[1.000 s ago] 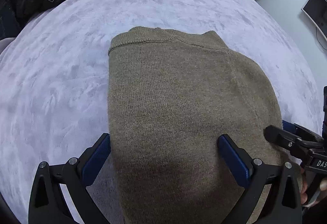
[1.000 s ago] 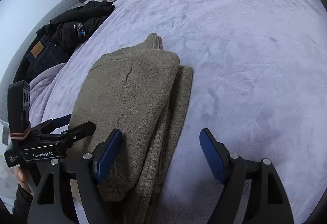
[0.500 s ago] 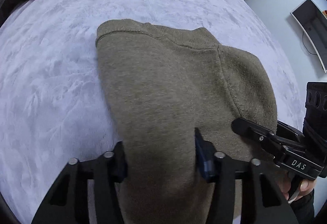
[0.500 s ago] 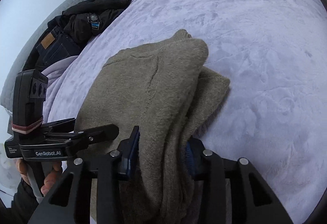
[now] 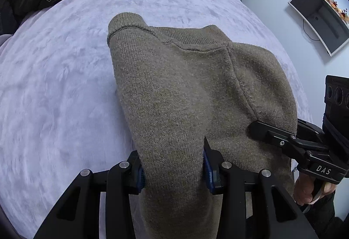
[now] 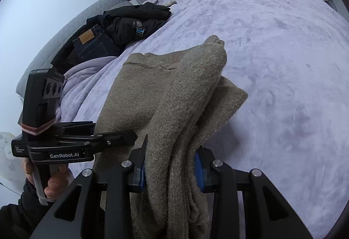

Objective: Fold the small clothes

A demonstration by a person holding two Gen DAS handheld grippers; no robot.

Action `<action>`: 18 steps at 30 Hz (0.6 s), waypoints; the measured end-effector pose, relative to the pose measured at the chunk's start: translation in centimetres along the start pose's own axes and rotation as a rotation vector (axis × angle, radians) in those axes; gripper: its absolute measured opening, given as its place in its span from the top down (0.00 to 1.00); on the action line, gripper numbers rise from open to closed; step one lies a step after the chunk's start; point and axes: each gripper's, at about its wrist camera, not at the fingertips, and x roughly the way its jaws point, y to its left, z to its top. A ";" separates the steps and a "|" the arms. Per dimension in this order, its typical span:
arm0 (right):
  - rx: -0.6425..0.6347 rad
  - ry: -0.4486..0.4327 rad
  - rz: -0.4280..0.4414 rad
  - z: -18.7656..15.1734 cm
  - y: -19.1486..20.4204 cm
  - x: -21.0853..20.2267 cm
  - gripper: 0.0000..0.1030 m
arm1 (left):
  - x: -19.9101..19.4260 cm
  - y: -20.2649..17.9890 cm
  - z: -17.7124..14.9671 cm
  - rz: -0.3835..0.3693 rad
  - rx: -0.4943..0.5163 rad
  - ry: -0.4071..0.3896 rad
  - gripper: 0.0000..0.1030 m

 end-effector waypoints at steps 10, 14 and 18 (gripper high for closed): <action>0.030 0.063 -0.047 -5.7 -2.2 2.0 0.60 | 2.5 0.4 -4.6 0.088 -0.018 -0.042 0.24; 0.105 0.068 -0.075 -6.2 -4.1 1.1 0.47 | 0.7 1.6 -5.7 0.130 -0.035 -0.094 0.18; -0.034 -0.045 -0.213 -7.1 -1.6 -3.2 0.47 | -4.3 1.1 -7.3 0.065 0.008 -0.235 0.18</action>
